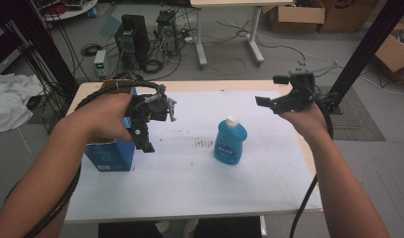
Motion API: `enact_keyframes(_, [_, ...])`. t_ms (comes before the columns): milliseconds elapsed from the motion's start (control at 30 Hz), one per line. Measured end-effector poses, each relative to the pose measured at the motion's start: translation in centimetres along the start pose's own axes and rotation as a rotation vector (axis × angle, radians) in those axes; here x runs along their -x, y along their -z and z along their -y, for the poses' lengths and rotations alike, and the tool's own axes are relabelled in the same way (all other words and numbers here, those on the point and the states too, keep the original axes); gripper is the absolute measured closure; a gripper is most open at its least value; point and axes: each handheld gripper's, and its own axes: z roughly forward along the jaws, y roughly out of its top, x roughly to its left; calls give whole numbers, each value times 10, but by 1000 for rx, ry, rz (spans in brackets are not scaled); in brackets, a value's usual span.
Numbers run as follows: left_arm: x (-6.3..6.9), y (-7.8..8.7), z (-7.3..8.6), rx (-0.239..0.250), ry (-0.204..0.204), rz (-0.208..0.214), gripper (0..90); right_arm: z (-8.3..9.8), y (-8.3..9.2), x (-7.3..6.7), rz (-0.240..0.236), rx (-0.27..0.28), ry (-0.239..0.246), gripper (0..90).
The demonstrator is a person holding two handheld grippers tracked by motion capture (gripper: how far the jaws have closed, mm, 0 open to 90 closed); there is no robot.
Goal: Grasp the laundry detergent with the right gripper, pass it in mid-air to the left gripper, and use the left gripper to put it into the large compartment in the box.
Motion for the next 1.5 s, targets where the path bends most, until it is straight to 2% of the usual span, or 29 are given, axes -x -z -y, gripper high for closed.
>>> enact_keyframes(33, [0, 0, 0, 5, 1, 1, 1, 16, 6, -4, -9, 16, -3, 0])
enact_keyframes(67, [0, 0, 0, 1, 0, 3, 1, 16, 6, -4, -9, 16, -3, 0])
enact_keyframes(133, [-1, -1, 1, 0, 2, 1, 0, 38, 10, -13, -44, 43, -22, 0])
enact_keyframes(167, [-2, -1, 0, 0, 3, 1, 0, 38, 10, -13, -44, 43, -22, 0])
enact_keyframes(233, [-1, -1, 0, 9, 1, 1, 0, 51, 12, -22, -43, 44, -12, 0])
enact_keyframes(300, [0, -3, -1, 9, -3, 5, 0, 63, 12, -29, -69, 65, -15, 0])
enact_keyframes(333, [0, -4, 0, 6, -3, 7, 0, 74, 10, -36, -89, 75, -13, 0])
enact_keyframes(367, [0, -4, 0, 3, -4, 9, 0, 74, 10, -36, -89, 75, -13, 0])
enact_keyframes(433, [-1, -5, 1, 1, 0, 11, 1, 92, 4, -46, -122, 79, -7, 0])
enact_keyframes(500, [-1, -7, 3, -2, 5, 16, 0, 98, 1, -49, -126, 84, -6, 0])
enact_keyframes(533, [-1, -9, 3, -2, 8, 19, 1, 109, -7, -52, -152, 77, -16, 0])
enact_keyframes(567, [0, -11, 3, -7, 5, 22, 1, 109, -7, -52, -152, 77, -16, 0])
enact_keyframes(600, [0, -13, 3, -12, 4, 29, 1, 119, -16, -56, -151, 62, -10, 0])
enact_keyframes(633, [1, -15, 3, -15, 3, 29, 1, 119, -16, -56, -151, 62, -10, 0])
enact_keyframes(767, [2, -18, 3, -21, 3, 33, 0, 138, -39, -58, -172, 32, -25, 0])
enact_keyframes(967, [3, -17, 3, -22, 2, 33, 1, 146, -59, -58, -187, 6, -25, 0])
enact_keyframes(1200, [3, -16, 4, -25, 2, 29, 0, 147, -78, -60, -208, -9, -16, 0])
enact_keyframes(1500, [4, -16, 7, -18, 9, 30, 0, 144, -101, -64, -205, -28, -7, 0])
